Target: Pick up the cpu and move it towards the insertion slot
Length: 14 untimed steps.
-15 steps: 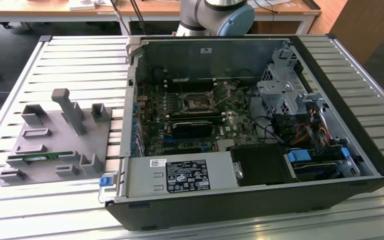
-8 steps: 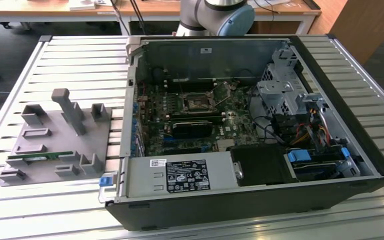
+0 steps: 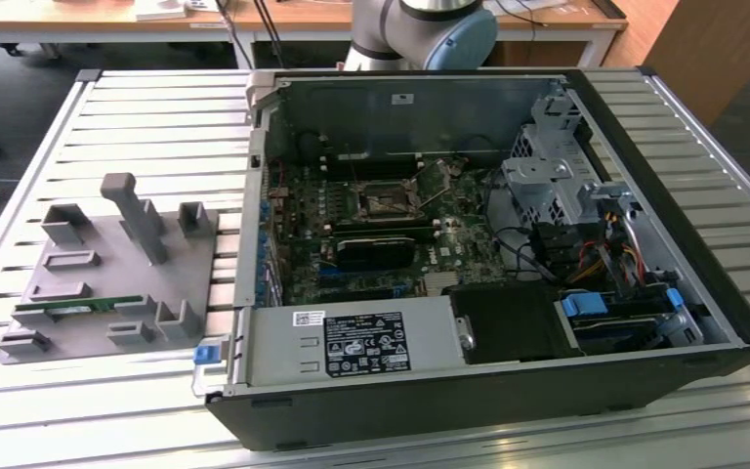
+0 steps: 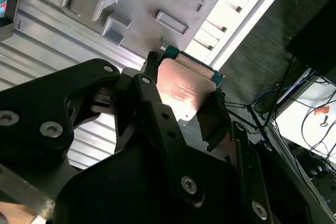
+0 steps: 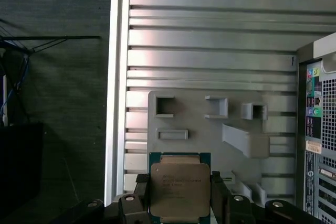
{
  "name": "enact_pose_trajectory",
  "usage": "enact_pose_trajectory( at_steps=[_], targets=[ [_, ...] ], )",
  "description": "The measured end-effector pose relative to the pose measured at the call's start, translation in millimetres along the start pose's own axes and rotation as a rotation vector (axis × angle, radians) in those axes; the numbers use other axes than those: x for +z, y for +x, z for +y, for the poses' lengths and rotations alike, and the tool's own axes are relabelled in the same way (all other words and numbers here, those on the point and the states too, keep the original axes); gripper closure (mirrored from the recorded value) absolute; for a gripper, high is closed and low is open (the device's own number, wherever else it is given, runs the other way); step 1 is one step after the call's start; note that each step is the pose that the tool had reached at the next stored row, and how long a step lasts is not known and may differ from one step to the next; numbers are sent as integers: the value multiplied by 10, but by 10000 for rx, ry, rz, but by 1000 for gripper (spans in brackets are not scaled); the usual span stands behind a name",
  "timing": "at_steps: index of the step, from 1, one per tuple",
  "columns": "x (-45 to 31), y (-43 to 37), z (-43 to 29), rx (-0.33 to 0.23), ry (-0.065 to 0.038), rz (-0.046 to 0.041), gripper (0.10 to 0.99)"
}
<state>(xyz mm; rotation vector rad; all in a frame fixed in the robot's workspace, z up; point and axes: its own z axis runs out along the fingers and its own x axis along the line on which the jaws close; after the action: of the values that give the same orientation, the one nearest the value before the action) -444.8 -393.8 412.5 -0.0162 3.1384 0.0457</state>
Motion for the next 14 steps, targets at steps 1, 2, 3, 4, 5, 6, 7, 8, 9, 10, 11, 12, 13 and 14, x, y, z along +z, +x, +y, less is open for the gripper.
enact_pose_trajectory(
  at_steps=[1, 2, 3, 4, 5, 6, 7, 8, 9, 10, 11, 12, 13, 14],
  targets=[
    [-19, 0, 1, 0, 0, 0, 541],
    [-38, 0, 1, 0, 1, 0, 541],
    [-54, 0, 2, 0, 1, 0, 541],
    [-71, 0, 3, 0, 2, 1, 541],
    [-87, 0, 3, 0, 2, 0, 541],
    [-100, 0, 4, 0, 2, -1, 541],
    [-107, -2, 5, 0, 2, -1, 541],
    [-108, -12, 5, 0, 5, -1, 541],
    [-109, -29, 5, 0, 6, -1, 541],
    [-109, -43, 4, 0, 6, 0, 541],
    [-109, -56, 4, 0, 6, -1, 541],
    [-109, -70, 4, 0, 6, 0, 541],
    [-109, -83, 3, -1, 6, -1, 541],
    [-109, -98, 3, 0, 6, 0, 541]
  ],
)
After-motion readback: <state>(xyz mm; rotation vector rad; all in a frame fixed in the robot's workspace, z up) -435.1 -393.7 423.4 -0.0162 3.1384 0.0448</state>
